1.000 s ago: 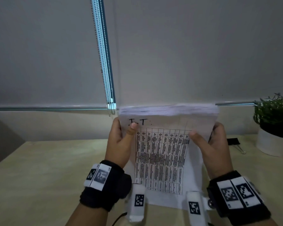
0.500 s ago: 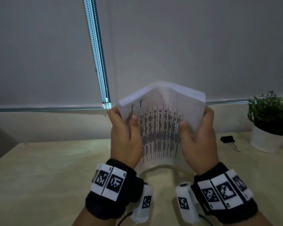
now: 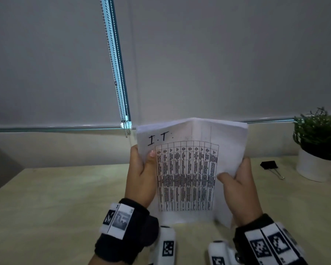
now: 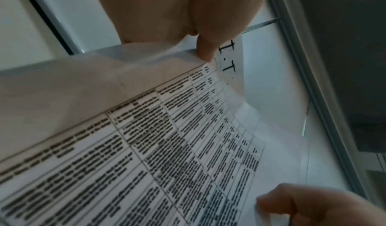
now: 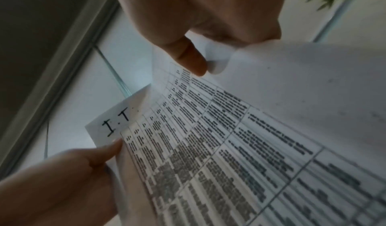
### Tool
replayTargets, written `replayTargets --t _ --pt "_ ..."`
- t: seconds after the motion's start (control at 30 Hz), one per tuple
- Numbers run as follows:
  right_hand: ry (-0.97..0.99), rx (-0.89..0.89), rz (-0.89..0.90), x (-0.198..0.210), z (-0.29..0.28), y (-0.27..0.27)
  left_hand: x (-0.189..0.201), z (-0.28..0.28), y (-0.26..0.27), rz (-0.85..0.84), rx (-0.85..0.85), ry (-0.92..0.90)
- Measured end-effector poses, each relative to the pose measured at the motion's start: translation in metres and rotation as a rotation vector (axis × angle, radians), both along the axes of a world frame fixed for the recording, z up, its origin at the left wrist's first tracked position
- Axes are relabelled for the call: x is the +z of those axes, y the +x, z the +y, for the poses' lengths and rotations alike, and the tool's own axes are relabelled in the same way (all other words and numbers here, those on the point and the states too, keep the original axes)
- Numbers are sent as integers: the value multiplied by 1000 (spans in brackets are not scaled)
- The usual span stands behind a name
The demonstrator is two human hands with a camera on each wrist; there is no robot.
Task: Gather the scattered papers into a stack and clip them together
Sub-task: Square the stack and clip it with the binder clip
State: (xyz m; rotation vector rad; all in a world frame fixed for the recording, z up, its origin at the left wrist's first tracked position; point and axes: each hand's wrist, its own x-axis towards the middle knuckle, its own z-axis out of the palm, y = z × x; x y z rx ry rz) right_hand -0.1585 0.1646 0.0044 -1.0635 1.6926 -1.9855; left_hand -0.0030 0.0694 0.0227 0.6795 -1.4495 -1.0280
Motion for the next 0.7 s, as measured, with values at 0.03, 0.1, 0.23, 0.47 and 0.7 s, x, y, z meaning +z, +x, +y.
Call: replayTargets --t 0.03,0.1,0.23,0.47,0.7 --pt "-5 -1 3 -2 1 0 -2 0 0 14 1 6" --pt "5 0 2 -2 3 0 -4 0 -1 34 1 17" --pt "31 56 -46 7 13 -12 -6 -1 4 34 -17 13" --pt "-18 59 -52 18 18 -16 -5 -7 9 28 -84 -15" --pt "17 35 -11 16 13 -18 10 -12 8 21 -119 -118"
